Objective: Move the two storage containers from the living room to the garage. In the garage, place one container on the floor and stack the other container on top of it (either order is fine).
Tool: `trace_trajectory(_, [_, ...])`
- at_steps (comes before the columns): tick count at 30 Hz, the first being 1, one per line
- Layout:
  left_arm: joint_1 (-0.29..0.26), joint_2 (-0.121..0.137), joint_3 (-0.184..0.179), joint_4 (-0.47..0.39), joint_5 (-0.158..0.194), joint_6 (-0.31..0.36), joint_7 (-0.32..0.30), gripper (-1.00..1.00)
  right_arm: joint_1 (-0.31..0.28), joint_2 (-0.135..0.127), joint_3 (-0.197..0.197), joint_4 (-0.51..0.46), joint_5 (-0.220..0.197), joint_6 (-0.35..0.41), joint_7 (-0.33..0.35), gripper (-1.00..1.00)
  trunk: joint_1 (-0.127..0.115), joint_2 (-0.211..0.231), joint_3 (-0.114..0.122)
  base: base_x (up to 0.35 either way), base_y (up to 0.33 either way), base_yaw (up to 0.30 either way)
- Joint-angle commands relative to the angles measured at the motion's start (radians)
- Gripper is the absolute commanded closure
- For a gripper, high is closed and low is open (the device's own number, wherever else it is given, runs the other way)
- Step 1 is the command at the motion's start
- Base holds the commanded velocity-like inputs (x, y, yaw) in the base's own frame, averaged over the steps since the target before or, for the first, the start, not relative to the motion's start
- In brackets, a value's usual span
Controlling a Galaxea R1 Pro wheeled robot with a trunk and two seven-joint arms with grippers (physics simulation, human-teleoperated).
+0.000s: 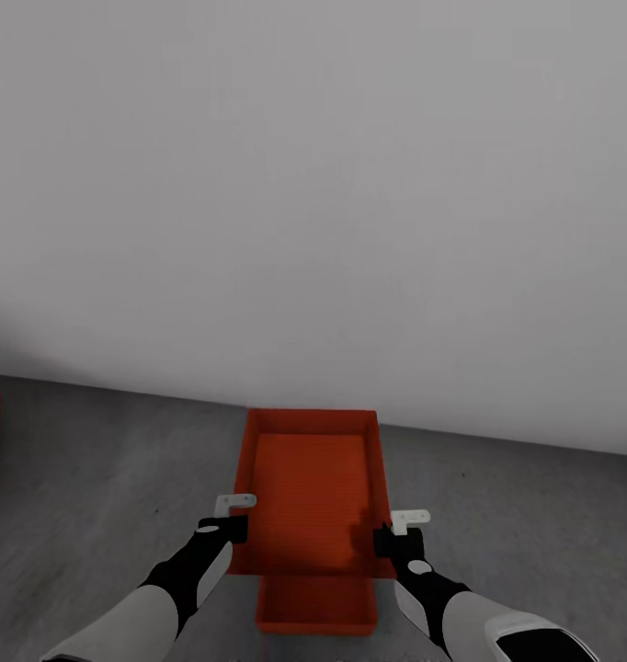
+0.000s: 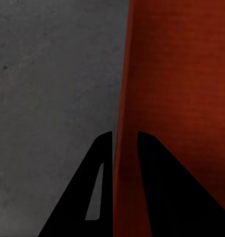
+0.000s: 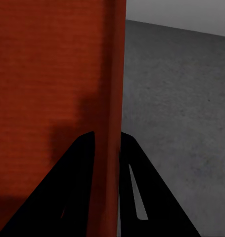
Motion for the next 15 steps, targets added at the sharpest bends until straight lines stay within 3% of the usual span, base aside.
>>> trace_trajectory(1, [-0.001, 0.002, 0.046, -0.038, -0.007, 0.004, 0.013, 1.0, -0.001, -0.006, -0.052, 0.003, -0.017, -0.004, -0.004, 1.0, 0.0, -0.002, -0.004, 0.0, 0.0, 0.0])
trace_trajectory(15, [-0.001, 0.002, 0.046, -0.038, -0.007, 0.004, 0.013, 1.0, -0.001, -0.006, -0.052, 0.003, -0.017, -0.004, -0.004, 1.0, 0.0, -0.002, -0.026, 0.0, 0.0, 0.0])
